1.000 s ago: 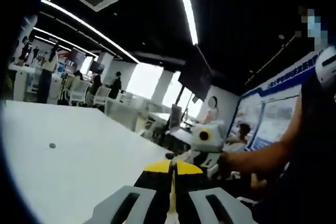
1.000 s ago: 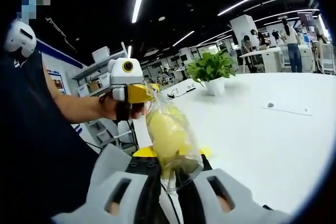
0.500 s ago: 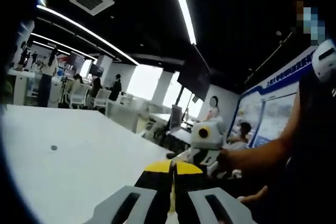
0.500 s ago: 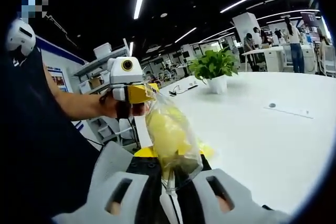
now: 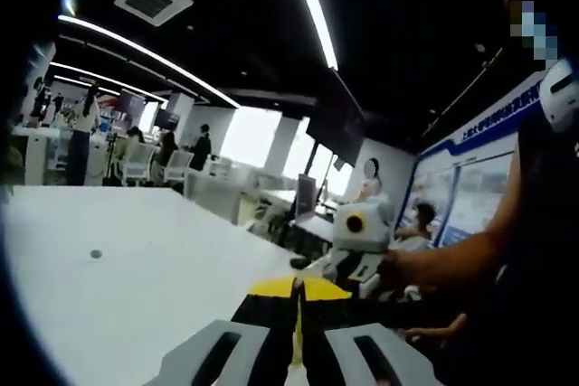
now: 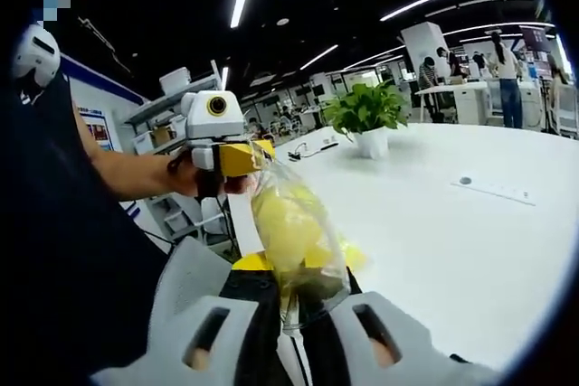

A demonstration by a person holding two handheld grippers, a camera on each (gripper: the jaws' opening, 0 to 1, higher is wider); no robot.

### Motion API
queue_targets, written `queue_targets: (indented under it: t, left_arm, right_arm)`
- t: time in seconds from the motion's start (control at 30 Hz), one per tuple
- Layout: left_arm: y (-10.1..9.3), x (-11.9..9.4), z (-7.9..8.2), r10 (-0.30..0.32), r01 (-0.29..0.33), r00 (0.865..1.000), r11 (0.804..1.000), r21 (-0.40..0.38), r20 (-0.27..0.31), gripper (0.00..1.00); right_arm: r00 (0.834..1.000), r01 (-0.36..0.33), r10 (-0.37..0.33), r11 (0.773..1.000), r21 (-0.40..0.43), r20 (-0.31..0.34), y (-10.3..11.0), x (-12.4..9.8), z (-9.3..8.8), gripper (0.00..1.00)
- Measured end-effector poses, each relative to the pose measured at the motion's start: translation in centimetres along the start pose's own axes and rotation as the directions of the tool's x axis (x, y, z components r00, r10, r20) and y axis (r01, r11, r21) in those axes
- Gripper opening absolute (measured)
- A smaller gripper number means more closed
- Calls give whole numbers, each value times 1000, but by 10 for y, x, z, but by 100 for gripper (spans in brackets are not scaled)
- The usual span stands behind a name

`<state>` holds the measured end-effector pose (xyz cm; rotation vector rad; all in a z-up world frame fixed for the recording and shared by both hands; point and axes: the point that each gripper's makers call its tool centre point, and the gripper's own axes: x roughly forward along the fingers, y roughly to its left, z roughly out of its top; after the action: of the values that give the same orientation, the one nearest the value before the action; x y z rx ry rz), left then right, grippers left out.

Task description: Compare the silicone blocks by pressing each to a similar depth, holding the contact briefly, and releasing to observe deformation and rebound differences across the visible hardness samples.

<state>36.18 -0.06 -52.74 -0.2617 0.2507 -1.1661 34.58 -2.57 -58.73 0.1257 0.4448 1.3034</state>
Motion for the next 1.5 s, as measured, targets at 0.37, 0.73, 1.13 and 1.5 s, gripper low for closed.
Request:
queue_targets:
  t: [0.37, 0.73, 1.13, 1.5]
  left_arm:
    - [3, 6, -10, -12, 7, 998, 997, -73, -64, 0]
    - [9, 12, -9, 26, -30, 996, 999, -41, -80, 0]
    - [12, 18, -17, 53, -60, 993, 996, -69, -106, 0]
    - [2, 22, -9, 18, -22, 995, 999, -40, -97, 0]
  right_arm:
    - [999, 31, -31, 1000, -3, -17, -5, -4, -5, 3]
    - [999, 47, -47, 998, 51, -4, -10, -4, -8, 5]
    - [998, 60, -60, 996, 65, -6, -12, -6, -17, 7]
    - [994, 79, -83, 995, 59, 69, -15, -9, -13, 12]
